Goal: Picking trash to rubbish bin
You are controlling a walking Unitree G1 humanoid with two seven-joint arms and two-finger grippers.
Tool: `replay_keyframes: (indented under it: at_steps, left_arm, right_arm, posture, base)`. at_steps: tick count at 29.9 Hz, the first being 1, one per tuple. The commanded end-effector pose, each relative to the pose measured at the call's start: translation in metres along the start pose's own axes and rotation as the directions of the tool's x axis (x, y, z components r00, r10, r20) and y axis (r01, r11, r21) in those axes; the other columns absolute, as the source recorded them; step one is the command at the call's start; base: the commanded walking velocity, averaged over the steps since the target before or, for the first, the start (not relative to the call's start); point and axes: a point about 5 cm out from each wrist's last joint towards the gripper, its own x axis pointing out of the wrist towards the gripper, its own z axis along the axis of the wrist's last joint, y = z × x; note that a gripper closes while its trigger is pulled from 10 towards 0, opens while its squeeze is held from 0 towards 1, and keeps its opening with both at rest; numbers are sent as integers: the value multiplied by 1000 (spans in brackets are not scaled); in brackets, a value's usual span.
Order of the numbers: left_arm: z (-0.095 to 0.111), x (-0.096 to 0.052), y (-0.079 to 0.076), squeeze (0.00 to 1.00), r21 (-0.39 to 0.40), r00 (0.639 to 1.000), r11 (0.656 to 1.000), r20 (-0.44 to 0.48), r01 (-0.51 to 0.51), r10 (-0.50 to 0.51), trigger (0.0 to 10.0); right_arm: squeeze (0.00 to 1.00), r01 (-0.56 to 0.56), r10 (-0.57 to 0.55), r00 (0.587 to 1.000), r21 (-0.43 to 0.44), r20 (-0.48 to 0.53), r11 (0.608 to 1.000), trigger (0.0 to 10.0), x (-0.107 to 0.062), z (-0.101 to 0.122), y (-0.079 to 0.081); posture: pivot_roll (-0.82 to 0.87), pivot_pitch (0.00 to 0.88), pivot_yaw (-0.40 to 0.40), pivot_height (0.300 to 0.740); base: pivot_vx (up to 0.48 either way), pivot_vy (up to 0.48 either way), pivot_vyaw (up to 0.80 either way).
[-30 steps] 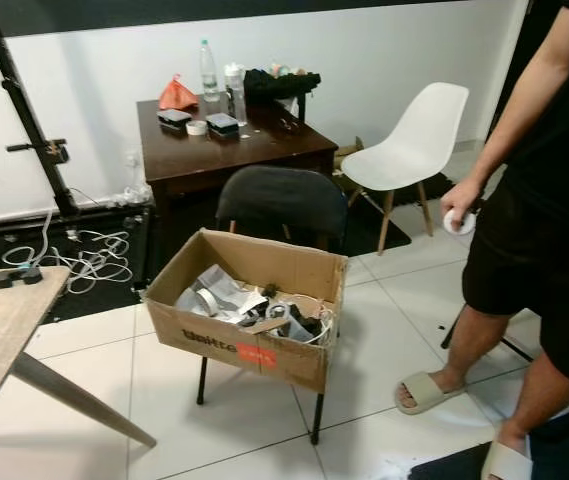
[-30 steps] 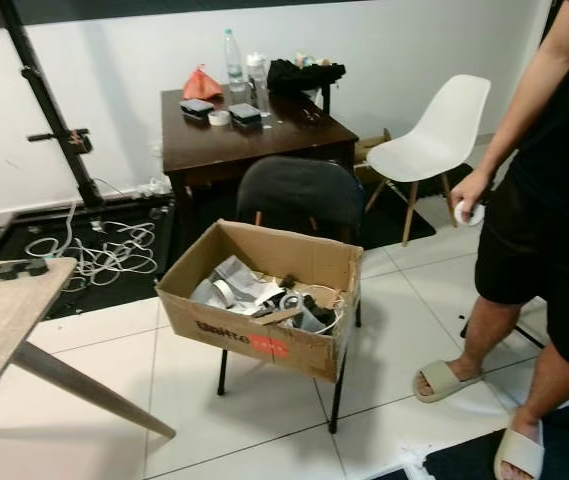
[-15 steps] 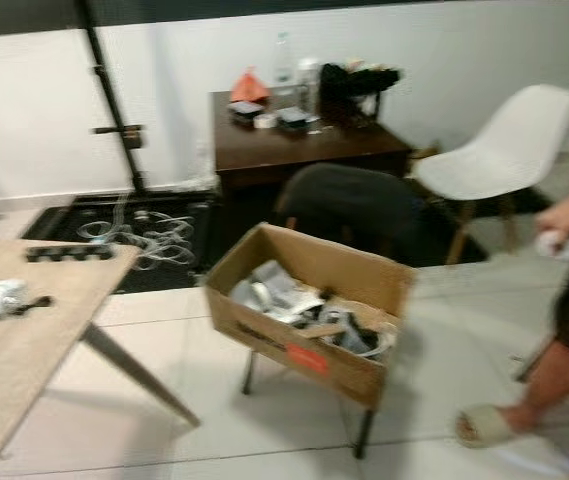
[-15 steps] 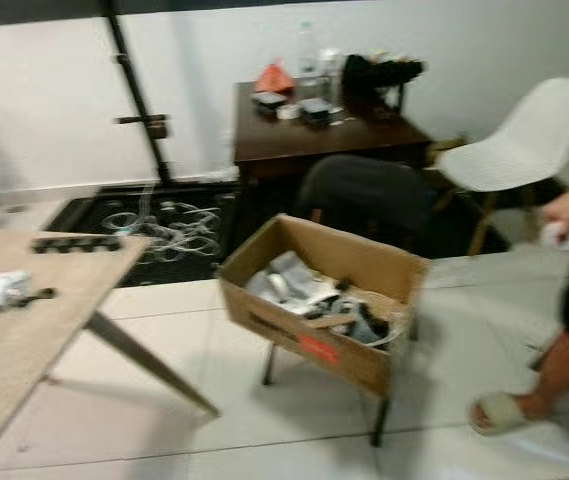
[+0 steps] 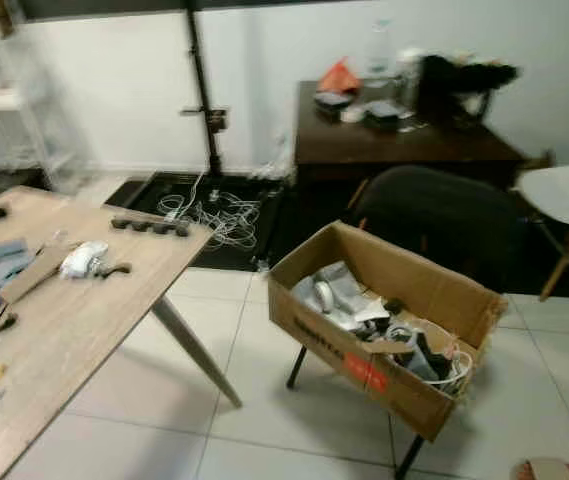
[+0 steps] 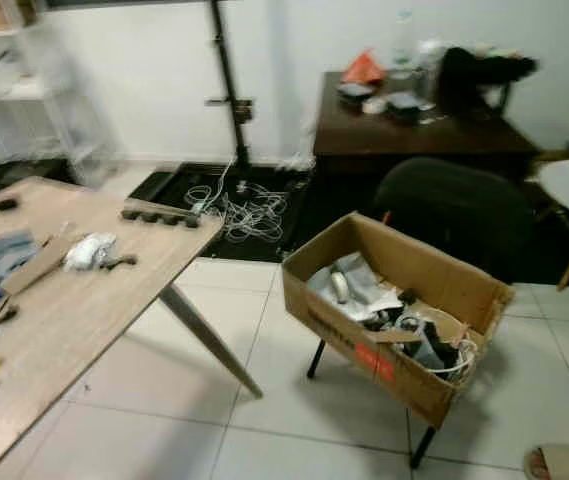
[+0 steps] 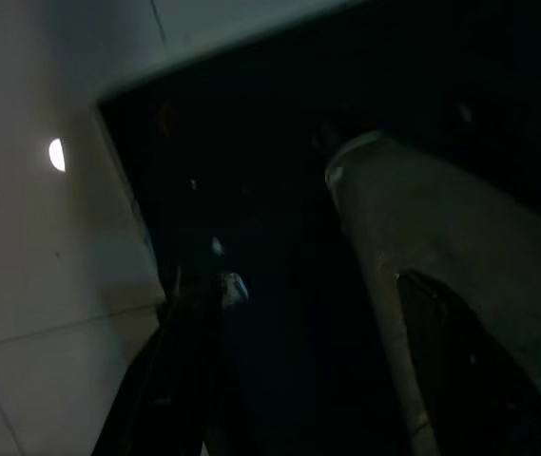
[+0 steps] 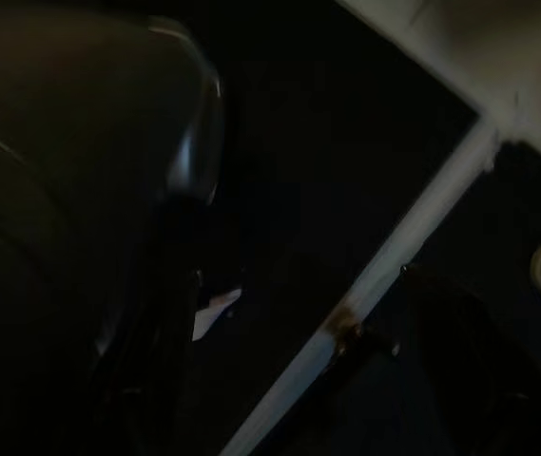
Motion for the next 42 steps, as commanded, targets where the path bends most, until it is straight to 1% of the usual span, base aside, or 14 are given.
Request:
replay_keyframes:
  at_steps: [1,16,32,42]
  left_arm:
    - [-20,-2,-7,0,-9,997,1000,-72,21,-21,10000]
    - [-23,-4,-5,0,-1,996,1000,-86,14,-14,10000]
    - [-20,-2,-6,0,11,996,1000,-85,16,-15,10000]
    - [-23,-3,-7,0,9,995,1000,-97,15,-14,10000]
  right_arm:
    - [0,-5,5,999,11,-35,1000,10000,-1,-11,1]
    - [0,-13,13,1000,8,-25,1000,10000,0,-7,4]
    - [0,-7,6,1000,-5,-22,1000,10000,-1,-7,-6]
    - [0,-14,14,1000,-7,-19,1000,10000,-1,-5,-2]
  posture:
    - [-148,94,56,740]
    - [-143,95,58,740]
    - [-150,81,49,740]
    - [-148,76,48,740]
  base:
    - [0,0,706]
    - [0,0,708]
    - [0,0,708]
    - [0,0,707]
